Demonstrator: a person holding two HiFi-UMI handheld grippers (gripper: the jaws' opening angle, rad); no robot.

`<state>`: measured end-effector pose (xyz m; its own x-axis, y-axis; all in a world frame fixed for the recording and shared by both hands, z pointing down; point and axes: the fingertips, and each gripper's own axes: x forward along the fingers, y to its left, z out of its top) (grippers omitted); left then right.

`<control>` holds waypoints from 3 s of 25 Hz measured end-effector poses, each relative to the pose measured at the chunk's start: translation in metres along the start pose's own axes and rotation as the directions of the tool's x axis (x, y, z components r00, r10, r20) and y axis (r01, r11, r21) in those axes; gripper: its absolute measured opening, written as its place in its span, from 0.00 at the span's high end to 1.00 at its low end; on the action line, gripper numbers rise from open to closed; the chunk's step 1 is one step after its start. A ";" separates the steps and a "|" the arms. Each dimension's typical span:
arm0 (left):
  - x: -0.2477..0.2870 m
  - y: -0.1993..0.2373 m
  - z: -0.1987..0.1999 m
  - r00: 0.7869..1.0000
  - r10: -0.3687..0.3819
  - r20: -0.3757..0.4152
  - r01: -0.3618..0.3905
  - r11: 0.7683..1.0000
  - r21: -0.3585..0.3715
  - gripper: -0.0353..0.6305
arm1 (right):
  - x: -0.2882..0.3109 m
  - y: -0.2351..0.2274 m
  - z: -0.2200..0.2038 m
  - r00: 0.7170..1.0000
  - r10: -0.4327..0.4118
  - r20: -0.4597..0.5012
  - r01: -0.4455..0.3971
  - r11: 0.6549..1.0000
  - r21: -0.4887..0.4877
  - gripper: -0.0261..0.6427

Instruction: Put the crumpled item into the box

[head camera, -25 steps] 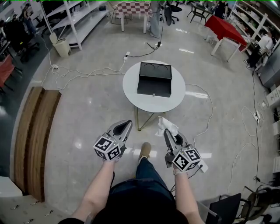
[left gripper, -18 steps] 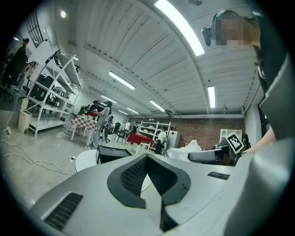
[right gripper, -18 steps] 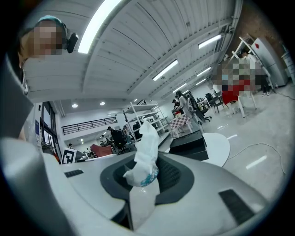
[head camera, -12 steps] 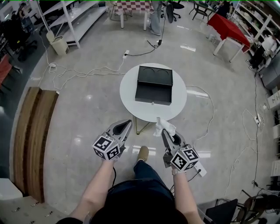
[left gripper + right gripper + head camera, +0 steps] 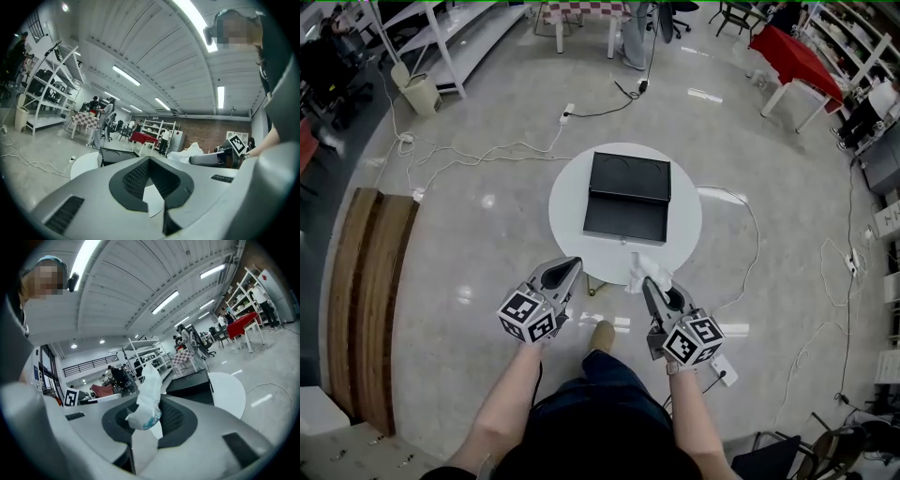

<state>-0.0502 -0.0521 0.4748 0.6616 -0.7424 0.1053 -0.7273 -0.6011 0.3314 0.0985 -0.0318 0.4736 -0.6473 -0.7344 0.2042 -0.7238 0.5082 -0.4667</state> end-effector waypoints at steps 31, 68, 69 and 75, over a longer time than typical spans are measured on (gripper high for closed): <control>0.124 0.096 -0.013 0.996 -0.011 -0.087 0.008 0.999 -0.036 0.93 | 0.133 -0.097 0.016 0.996 -0.005 -0.089 0.011 0.998 0.064 0.84; 0.203 0.199 -0.044 0.970 -0.108 -0.216 0.103 0.994 -0.034 0.93 | 0.279 -0.169 -0.041 0.844 -0.184 -0.503 0.118 0.980 -0.162 0.83; 0.203 0.201 -0.045 0.970 -0.107 -0.216 0.102 0.994 -0.035 0.93 | 0.282 -0.168 -0.044 0.840 -0.173 -0.515 0.104 0.982 -0.161 0.83; 0.200 0.210 -0.046 0.971 -0.100 -0.218 0.093 0.995 -0.041 0.93 | 0.296 -0.165 -0.060 0.790 -0.135 -0.598 0.053 0.987 -0.152 0.82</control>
<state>-0.0628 -0.3134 0.6086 0.7546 -0.5965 0.2735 -0.6546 -0.6548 0.3779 0.0123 -0.3061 0.6628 -0.5565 -0.3796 0.7391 -0.7853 0.5308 -0.3187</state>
